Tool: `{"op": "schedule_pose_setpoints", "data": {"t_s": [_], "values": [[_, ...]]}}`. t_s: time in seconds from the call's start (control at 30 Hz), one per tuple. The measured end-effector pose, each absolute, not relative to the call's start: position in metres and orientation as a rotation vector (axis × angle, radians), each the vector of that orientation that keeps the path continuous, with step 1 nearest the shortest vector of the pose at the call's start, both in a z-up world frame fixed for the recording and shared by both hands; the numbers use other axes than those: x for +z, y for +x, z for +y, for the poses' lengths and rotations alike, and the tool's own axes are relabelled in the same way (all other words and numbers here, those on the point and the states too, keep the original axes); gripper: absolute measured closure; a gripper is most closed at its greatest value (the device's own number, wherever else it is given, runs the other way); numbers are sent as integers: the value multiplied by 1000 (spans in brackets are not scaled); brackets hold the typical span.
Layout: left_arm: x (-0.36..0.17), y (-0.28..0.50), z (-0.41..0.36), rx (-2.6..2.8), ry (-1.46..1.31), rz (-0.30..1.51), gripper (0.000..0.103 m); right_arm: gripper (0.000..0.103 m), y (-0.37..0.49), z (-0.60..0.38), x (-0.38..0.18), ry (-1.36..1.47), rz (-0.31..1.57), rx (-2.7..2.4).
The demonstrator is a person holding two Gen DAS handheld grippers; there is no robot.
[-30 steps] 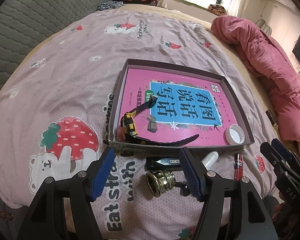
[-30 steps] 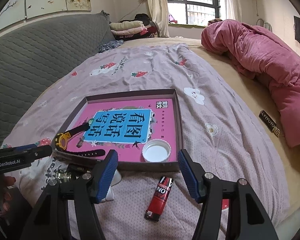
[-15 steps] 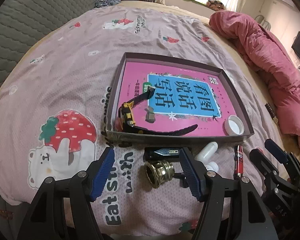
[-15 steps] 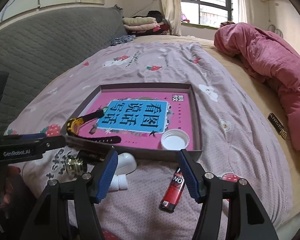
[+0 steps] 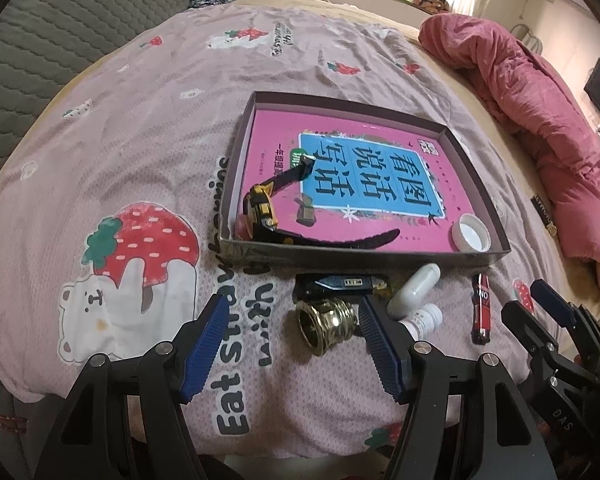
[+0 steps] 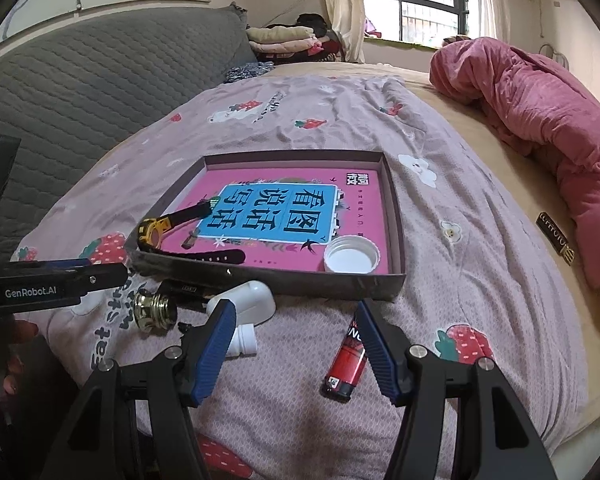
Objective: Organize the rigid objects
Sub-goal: 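Withdraw both open tools up and away from the grey tray, then move left tool toward the brass knob while right tool moves toward the red lighter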
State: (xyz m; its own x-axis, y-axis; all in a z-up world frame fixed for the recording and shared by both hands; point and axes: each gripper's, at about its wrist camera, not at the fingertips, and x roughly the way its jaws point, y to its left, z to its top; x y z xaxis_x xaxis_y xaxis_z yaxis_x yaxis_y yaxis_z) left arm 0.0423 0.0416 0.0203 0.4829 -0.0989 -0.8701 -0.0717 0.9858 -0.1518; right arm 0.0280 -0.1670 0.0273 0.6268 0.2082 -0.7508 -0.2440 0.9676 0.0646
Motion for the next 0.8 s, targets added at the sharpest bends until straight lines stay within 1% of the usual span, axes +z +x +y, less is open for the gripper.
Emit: {"op": "schedule_pose_setpoints", "data": {"t_s": [0.8], "values": [[10,23,20,-62,-130,1121,34,41,20,-173,18,-35,908,247]]}}
